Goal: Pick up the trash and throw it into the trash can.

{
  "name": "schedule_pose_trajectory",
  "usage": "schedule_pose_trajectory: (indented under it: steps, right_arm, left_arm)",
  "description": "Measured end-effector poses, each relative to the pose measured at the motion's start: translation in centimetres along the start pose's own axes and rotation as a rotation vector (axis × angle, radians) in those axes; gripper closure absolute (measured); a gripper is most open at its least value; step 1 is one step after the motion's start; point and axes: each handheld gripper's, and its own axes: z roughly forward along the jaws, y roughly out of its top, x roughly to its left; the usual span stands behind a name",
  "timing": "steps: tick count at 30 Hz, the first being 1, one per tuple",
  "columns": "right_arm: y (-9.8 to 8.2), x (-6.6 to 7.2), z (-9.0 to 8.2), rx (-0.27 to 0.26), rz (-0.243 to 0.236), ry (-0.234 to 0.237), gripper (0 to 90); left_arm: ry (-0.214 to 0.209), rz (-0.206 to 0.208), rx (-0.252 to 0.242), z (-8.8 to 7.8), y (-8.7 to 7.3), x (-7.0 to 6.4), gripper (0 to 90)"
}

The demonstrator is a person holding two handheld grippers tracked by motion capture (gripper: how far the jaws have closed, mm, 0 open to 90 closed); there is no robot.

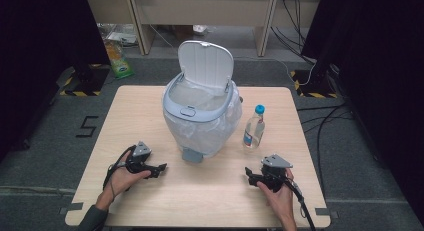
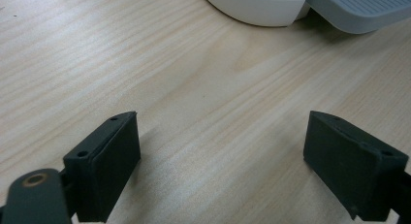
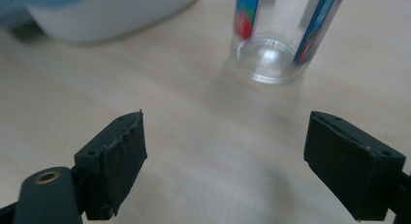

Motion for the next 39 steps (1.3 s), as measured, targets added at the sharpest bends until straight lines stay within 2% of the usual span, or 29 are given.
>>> schedule_pose_trajectory:
  steps: [4,7,11,13,16,20,23,25,29,31,35,39]
  right_arm:
    - [0.9,-0.3,-0.2,-0.100,0.013,-0.013,15.1]
    - [1.4,-0.7,0.2,-0.125,0.022,-0.037,15.0]
    - [2.3,-1.2,1.0,-0.161,0.039,-0.033,15.0]
    - [2.7,-1.4,1.4,-0.160,0.029,-0.048,15.0]
    - [3.3,-1.7,2.1,-0.185,0.041,-0.042,14.9]
    - [4.0,-2.0,2.9,-0.183,0.001,-0.068,15.0]
    - [4.2,-2.2,3.4,-0.197,0.024,-0.064,15.1]
    - [4.3,-2.3,3.8,-0.184,-0.005,-0.086,15.2]
    - [4.9,-2.4,4.6,-0.204,-0.009,-0.078,16.1]
    - [4.9,-2.5,5.0,-0.202,0.018,-0.070,16.5]
    - [4.7,-2.7,5.7,-0.214,0.003,-0.085,20.2]
    - [4.4,-2.9,6.3,-0.206,0.024,-0.084,22.1]
  left_arm:
    - [-0.001,-0.002,0.002,0.0,0.0,0.0,11.4]
    - [0.000,-0.003,-0.001,0.0,0.0,0.0,11.4]
    - [0.000,-0.003,-0.002,0.0,0.0,0.0,11.4]
    - [0.000,-0.004,-0.002,0.0,0.0,0.0,11.5]
    - [0.004,-0.002,-0.001,0.1,0.0,0.0,11.3]
    - [0.005,-0.002,0.000,0.1,0.1,0.0,11.3]
    - [0.004,-0.004,-0.001,0.1,0.1,0.0,11.4]
    - [0.004,-0.004,0.000,0.1,0.1,0.0,11.4]
    - [0.004,-0.005,0.000,0.1,0.1,0.0,11.4]
    - [0.005,-0.005,0.000,0.1,0.1,0.0,11.4]
    - [0.006,-0.006,0.000,0.1,0.1,0.0,11.4]
    - [0.006,-0.006,0.001,0.1,0.1,0.0,11.3]
